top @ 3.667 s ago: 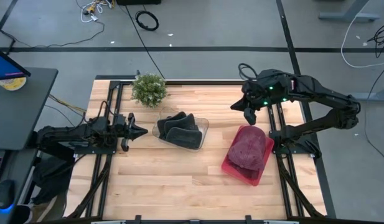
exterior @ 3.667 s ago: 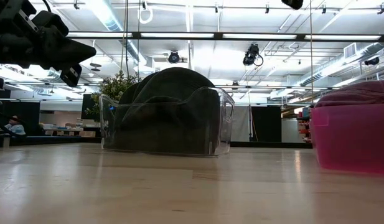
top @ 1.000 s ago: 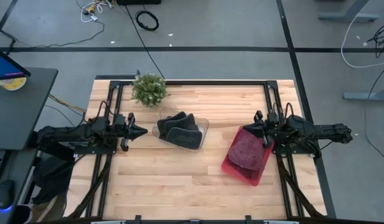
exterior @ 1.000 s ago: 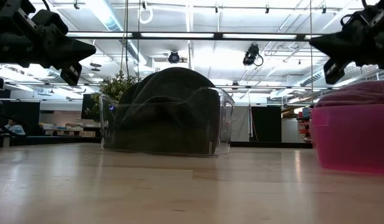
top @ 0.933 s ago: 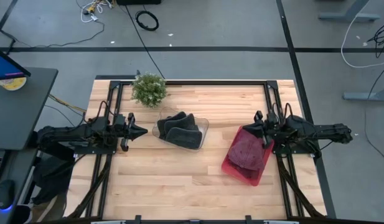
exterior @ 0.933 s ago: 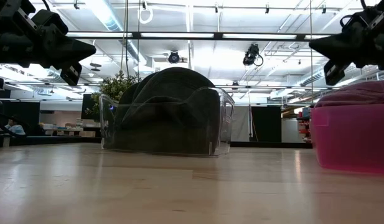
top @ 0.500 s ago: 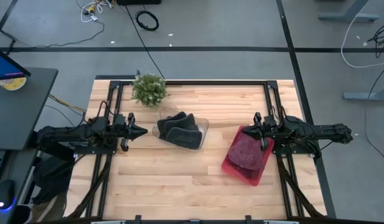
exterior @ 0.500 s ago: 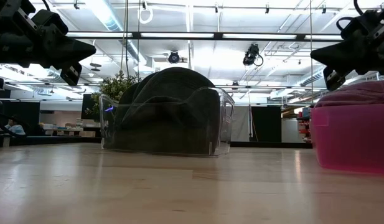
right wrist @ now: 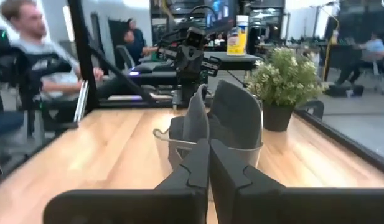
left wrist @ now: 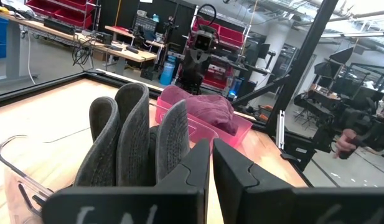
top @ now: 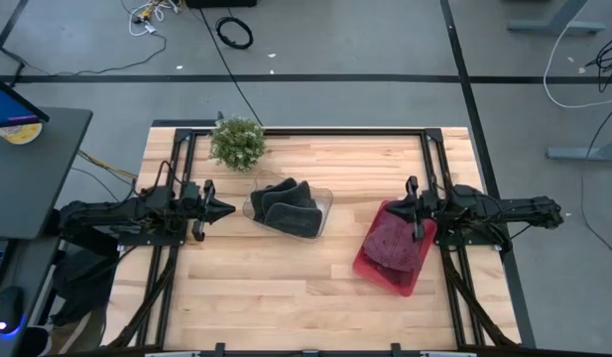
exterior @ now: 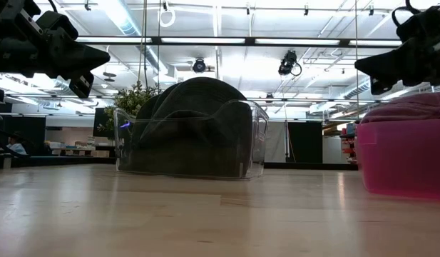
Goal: Pick & Place hat
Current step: Return to Home Position
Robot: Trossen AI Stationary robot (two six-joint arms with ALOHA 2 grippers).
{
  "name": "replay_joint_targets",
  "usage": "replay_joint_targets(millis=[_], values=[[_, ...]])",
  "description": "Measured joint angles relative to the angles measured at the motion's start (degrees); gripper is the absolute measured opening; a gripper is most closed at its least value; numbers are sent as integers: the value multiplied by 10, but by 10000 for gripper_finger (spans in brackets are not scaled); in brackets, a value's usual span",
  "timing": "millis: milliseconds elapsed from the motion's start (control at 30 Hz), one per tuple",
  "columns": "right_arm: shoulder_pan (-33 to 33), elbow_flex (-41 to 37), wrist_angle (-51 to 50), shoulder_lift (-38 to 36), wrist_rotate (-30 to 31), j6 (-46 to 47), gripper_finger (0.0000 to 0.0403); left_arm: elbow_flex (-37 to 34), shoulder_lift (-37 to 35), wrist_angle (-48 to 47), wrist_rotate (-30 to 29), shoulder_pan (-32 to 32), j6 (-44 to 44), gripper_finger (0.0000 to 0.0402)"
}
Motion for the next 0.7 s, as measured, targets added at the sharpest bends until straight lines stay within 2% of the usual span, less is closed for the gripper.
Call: replay_joint_targets(millis=[133, 467, 700], values=[[0, 0, -2, 3, -8, -20, 17, 0, 0, 0, 0, 0, 0, 23], [0, 0, -2, 3, -8, 33, 18, 0, 0, 0, 0, 0, 0, 23], [0, 0, -2, 3, -8, 35, 18, 0, 0, 0, 0, 0, 1, 23]])
